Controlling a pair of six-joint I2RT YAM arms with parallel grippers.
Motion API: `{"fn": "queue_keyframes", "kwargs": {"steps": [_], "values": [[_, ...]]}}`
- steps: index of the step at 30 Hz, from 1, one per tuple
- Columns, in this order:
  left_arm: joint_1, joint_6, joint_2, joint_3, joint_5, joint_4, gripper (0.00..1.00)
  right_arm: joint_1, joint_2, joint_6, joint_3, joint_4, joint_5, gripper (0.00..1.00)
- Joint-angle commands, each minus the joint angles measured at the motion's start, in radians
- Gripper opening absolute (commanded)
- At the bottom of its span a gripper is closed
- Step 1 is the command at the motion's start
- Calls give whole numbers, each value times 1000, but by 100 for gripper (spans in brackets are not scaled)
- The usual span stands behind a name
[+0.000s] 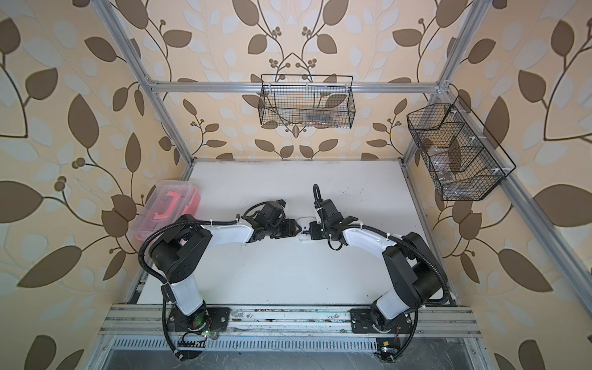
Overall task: Insert the battery into the alarm
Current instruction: Adjust the battery in the alarm.
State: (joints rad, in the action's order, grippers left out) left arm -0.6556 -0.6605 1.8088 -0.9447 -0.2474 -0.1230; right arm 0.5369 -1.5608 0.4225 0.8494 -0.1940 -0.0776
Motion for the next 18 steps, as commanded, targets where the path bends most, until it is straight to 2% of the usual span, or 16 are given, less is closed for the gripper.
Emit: {"fn": "queue_keyframes", "kwargs": {"steps": [1, 5, 18], "values": [[-7, 10, 14, -19, -2, 11, 59, 6, -4, 2, 27, -13, 27, 29], [-8, 11, 20, -17, -1, 10, 57, 7, -17, -4, 33, -18, 24, 27], [-7, 1, 33, 2, 0, -2, 53, 24, -108, -35, 74, -75, -23, 6]]}}
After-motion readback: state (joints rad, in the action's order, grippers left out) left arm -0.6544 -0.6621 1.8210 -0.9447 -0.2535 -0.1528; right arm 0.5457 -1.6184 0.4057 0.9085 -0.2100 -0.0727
